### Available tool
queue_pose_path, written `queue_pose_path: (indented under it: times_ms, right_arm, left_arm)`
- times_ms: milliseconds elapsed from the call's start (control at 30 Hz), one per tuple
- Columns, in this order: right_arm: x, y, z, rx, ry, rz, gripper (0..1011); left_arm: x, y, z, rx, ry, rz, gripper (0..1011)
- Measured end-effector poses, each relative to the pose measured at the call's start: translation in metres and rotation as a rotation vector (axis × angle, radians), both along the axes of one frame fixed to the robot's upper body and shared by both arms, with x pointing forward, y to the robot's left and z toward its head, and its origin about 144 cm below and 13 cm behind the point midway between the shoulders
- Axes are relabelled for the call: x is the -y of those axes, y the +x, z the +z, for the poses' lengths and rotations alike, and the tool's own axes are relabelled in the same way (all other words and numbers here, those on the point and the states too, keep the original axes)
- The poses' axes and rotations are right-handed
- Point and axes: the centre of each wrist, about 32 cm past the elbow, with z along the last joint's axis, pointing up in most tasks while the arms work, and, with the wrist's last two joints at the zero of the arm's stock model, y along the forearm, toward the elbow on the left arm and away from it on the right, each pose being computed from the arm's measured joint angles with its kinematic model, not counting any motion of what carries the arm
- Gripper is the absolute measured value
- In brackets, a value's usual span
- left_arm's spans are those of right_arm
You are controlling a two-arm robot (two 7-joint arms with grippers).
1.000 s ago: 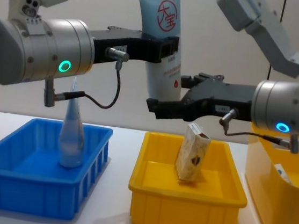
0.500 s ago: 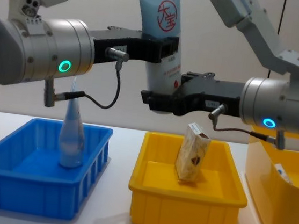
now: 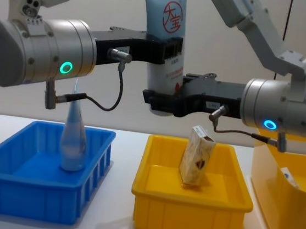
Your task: Bimanual collaborative sorting of washing and personal care products
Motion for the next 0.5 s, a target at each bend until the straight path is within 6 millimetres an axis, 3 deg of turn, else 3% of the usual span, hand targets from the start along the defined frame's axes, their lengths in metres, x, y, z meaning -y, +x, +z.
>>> queue_pose_path:
  times_ms: [167, 500]
  right_arm:
    - [-0.0009, 0.0002, 0.0002, 0.001, 0.0, -0.001, 632]
    - [-0.0015, -0.0001, 0.0005, 0.007, 0.002, -0.005, 632]
  left_arm:
    - [0.0001, 0.0, 0.0, 0.0, 0.0, -0.001, 348]
    - [0.0001, 0.0, 0.0, 0.0, 0.0, -0.001, 662]
